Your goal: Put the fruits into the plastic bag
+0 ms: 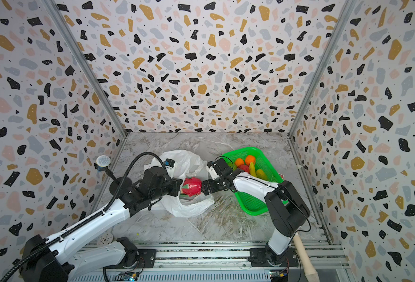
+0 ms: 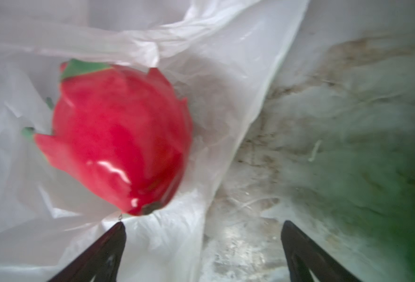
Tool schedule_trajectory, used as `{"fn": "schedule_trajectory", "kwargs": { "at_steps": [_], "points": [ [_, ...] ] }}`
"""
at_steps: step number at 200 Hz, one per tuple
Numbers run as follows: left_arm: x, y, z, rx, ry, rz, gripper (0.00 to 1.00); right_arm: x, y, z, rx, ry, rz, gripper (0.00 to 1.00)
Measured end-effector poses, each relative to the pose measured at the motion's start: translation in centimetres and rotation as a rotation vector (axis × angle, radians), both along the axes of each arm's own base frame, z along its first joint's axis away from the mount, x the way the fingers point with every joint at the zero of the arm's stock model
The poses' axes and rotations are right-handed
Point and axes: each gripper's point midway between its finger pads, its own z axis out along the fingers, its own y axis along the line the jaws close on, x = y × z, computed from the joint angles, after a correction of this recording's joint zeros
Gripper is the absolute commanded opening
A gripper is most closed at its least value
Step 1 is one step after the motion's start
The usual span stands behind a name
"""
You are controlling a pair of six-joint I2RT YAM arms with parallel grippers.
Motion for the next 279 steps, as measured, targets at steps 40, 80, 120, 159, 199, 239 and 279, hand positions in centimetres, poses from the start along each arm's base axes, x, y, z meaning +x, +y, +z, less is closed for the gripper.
{"fn": "schedule_trajectory", "kwargs": {
  "at_steps": [40,80,120,159,199,239,279],
  "points": [
    [0.0,0.3,-0.2,0.022,-0.002,0.003,0.0,-0.3,0.2,-0.1,0.019,0.013,0.007,0.87],
    [0.1,0.4,-0.3,0.029,-0.005,0.008,0.0,-1.4,2.2,-2.2,0.032,0.06,0.059,0.72],
    [0.0,0.5,-0.4,0.038,-0.004,0.007,0.0,-1.4,3.2,-4.3,0.035,0.095,0.074,0.43],
    [0.1,0.5,-0.4,0.038,-0.005,0.009,0.0,-1.0,4.1,-5.2,0.073,0.115,0.069,0.01],
    [0.2,0.9,0.0,0.035,-0.016,0.031,0.0,0.2,4.0,-2.4,0.106,0.04,0.051,0.0],
    [0.7,1.7,1.6,-0.01,-0.055,0.099,0.0,1.9,3.2,7.7,0.195,-0.21,0.028,0.0],
    [1.4,1.5,3.8,-0.069,-0.106,0.121,0.0,2.7,1.9,15.5,0.235,-0.405,-0.011,0.0]
  ]
}}
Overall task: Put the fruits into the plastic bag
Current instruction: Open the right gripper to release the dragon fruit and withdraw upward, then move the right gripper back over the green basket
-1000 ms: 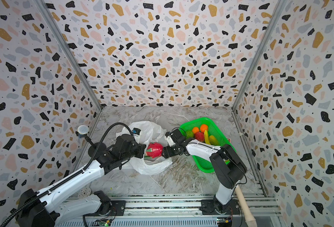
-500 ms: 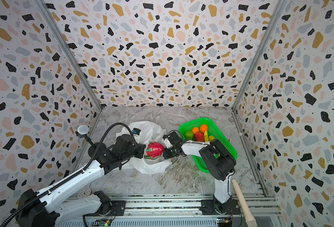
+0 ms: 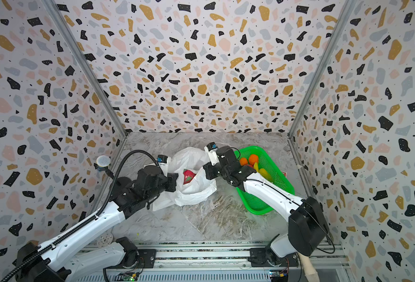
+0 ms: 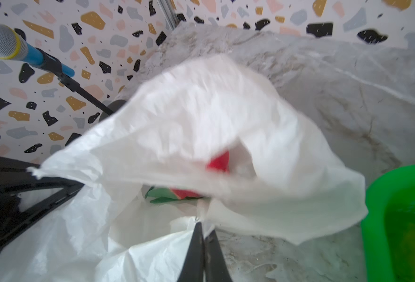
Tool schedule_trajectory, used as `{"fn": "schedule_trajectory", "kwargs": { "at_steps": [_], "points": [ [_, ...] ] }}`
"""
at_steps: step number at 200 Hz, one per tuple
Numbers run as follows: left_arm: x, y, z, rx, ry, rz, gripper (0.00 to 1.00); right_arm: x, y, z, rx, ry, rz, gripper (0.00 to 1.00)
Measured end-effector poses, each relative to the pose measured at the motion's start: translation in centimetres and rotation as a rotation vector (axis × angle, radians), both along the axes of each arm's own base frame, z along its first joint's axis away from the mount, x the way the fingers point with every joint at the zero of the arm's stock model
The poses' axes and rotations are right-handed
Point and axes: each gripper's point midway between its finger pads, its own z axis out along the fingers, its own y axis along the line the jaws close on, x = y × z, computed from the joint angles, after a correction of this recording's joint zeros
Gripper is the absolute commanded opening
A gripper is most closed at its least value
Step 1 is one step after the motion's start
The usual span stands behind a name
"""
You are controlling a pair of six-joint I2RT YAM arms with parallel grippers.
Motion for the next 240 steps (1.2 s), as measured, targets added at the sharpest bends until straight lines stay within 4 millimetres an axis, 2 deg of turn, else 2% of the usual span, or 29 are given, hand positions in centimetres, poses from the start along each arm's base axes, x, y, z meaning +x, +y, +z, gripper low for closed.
{"fn": "schedule_trajectory", "kwargs": {
  "at_steps": [18,39,60,97,148,168,198,211,227,240],
  "points": [
    [0.3,-0.1,0.7,-0.014,-0.02,0.008,0.0,0.1,-0.9,1.3,-0.013,-0.042,-0.031,0.0],
    [0.6,0.1,1.3,-0.026,-0.035,0.022,0.0,0.3,-1.9,1.8,-0.043,-0.074,-0.064,0.0],
    [0.9,0.4,2.1,-0.027,-0.05,0.044,0.0,0.5,-2.9,1.7,-0.085,-0.091,-0.101,0.0],
    [1.7,1.0,5.0,-0.067,-0.108,0.099,0.0,1.1,-5.3,0.6,-0.144,-0.075,-0.209,0.0],
    [2.5,0.9,7.4,-0.13,-0.149,0.122,0.0,-1.3,-11.6,-3.8,-0.163,0.052,-0.453,0.0],
    [3.0,0.2,6.5,-0.137,-0.127,0.109,0.0,-1.9,-13.9,-6.6,-0.165,0.129,-0.541,0.0],
    [3.2,-0.5,3.6,-0.13,-0.069,0.096,0.0,-3.1,-16.7,-11.1,-0.173,0.269,-0.638,0.0],
    [3.2,-0.6,2.6,-0.121,-0.048,0.092,0.0,-3.2,-17.7,-12.0,-0.157,0.316,-0.674,0.09],
    [3.0,-0.7,2.1,-0.118,-0.037,0.087,0.0,-3.0,-18.5,-12.3,-0.12,0.351,-0.712,0.4],
    [3.0,-0.8,1.9,-0.122,-0.037,0.08,0.0,-3.0,-19.1,-12.4,-0.105,0.361,-0.735,0.55]
  ]
}}
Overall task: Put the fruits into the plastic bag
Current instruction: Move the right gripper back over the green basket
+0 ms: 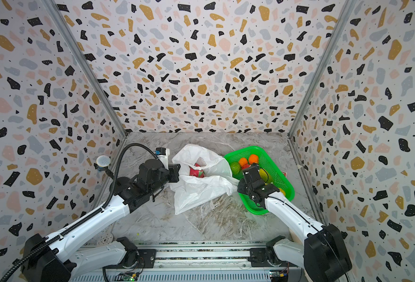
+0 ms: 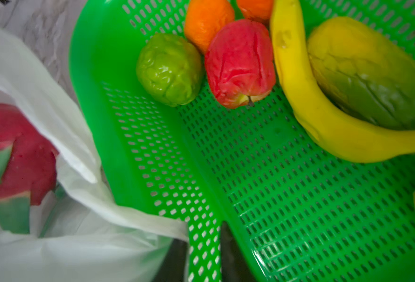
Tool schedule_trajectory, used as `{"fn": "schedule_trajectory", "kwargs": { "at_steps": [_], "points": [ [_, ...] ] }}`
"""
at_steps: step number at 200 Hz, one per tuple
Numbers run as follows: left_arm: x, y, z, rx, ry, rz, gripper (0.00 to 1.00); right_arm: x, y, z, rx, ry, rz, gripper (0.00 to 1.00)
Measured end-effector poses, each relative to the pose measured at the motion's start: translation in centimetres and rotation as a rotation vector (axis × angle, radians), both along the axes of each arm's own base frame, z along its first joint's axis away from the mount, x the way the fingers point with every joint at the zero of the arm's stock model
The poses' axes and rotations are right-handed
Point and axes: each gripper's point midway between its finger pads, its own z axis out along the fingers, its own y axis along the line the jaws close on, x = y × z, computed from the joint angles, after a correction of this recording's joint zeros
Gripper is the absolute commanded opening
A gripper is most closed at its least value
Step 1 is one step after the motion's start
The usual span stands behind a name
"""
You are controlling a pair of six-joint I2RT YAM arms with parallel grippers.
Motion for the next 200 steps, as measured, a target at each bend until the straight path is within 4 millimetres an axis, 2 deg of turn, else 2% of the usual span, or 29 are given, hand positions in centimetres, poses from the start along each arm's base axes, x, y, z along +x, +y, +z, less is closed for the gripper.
{"fn": "schedule_trajectory", "kwargs": {
  "at_steps": [12,34,67,94,123,149,169,183,200],
  "points": [
    [-0.1,-0.2,-0.2,-0.005,0.001,-0.011,0.0,0.0,-0.2,0.1,0.012,-0.003,-0.01,0.61],
    [-0.4,-0.7,-0.6,-0.018,0.009,-0.046,0.0,0.1,0.3,1.3,0.044,-0.045,0.01,0.64],
    [-0.8,-1.3,-1.4,-0.018,0.029,-0.088,0.0,0.5,1.4,5.2,0.052,-0.192,0.058,0.64],
    [-1.1,-1.6,-1.6,-0.015,0.034,-0.11,0.0,1.2,3.1,9.1,0.036,-0.316,0.118,0.64],
    [-1.3,-1.8,-2.1,-0.01,0.044,-0.127,0.0,2.4,4.8,11.3,0.026,-0.391,0.185,0.64],
    [-1.4,-1.8,-2.1,-0.01,0.045,-0.132,0.0,3.6,7.0,11.0,0.016,-0.376,0.287,0.63],
    [-1.4,-1.8,-2.1,-0.01,0.045,-0.132,0.0,4.2,9.8,10.0,0.011,-0.335,0.403,0.62],
    [-1.4,-1.8,-2.2,-0.009,0.046,-0.132,0.0,3.5,12.2,8.7,-0.002,-0.299,0.505,0.62],
    [-1.3,-1.9,-2.3,-0.007,0.049,-0.132,0.0,1.0,15.1,6.5,-0.023,-0.24,0.646,0.61]
  ]
}}
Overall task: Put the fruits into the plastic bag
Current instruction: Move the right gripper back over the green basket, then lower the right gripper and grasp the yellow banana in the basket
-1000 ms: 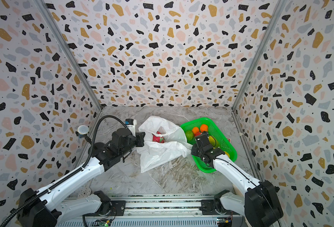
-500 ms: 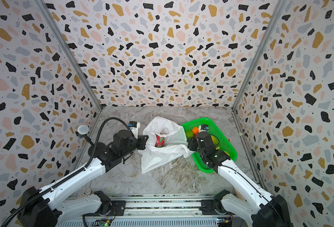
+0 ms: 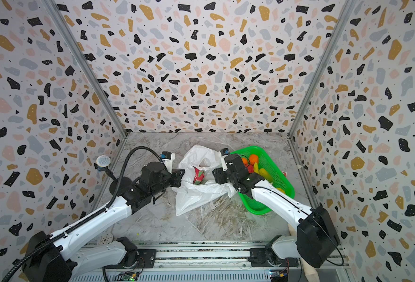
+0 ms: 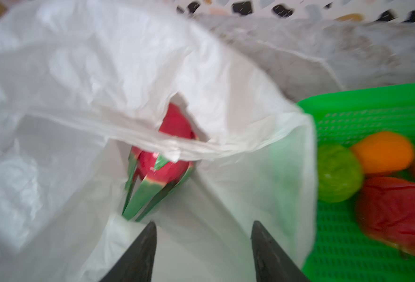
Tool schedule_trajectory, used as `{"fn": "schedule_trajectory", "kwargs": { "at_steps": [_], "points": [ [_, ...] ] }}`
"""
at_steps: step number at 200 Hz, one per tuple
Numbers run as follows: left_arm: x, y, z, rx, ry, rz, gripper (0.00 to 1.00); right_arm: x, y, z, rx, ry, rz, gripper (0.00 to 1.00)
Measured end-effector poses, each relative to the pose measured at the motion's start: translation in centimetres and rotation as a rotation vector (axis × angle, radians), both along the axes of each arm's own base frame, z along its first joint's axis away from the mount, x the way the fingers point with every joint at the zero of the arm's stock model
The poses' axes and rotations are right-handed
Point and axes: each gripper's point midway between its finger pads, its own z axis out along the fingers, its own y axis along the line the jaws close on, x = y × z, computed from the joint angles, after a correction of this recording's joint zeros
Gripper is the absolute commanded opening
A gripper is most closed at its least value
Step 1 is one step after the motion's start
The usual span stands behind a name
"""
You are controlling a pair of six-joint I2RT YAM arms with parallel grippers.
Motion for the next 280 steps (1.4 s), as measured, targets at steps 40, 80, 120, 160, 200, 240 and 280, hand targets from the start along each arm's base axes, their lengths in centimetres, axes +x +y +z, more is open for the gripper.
{"fn": "schedule_trajectory", "kwargs": {
  "at_steps": [40,80,120,160,200,240,280],
  "points": [
    [0.0,-0.1,-0.3,0.005,0.006,-0.003,0.0,-7.6,3.5,-5.0,-0.098,0.127,0.275,0.61],
    [0.0,-0.3,-0.8,0.008,0.02,-0.015,0.0,-9.9,2.5,-8.6,-0.199,0.22,0.316,0.61],
    [-0.2,-0.4,-1.4,0.007,0.033,-0.022,0.0,-8.4,1.2,-8.8,-0.279,0.181,0.258,0.64],
    [-0.4,-0.5,-1.5,-0.003,0.033,-0.02,0.0,-3.7,-1.2,-1.5,-0.131,0.005,0.088,0.65],
    [-0.6,0.2,-2.0,0.002,0.038,0.01,0.0,1.9,-8.4,4.8,0.018,-0.122,-0.23,0.67],
    [-0.5,0.4,-1.7,0.001,0.028,0.023,0.0,6.7,-17.2,1.0,-0.012,0.013,-0.544,0.67],
    [-0.4,0.5,-1.7,0.003,0.026,0.028,0.0,7.8,-22.0,-6.6,-0.066,0.24,-0.698,0.66]
  ]
}}
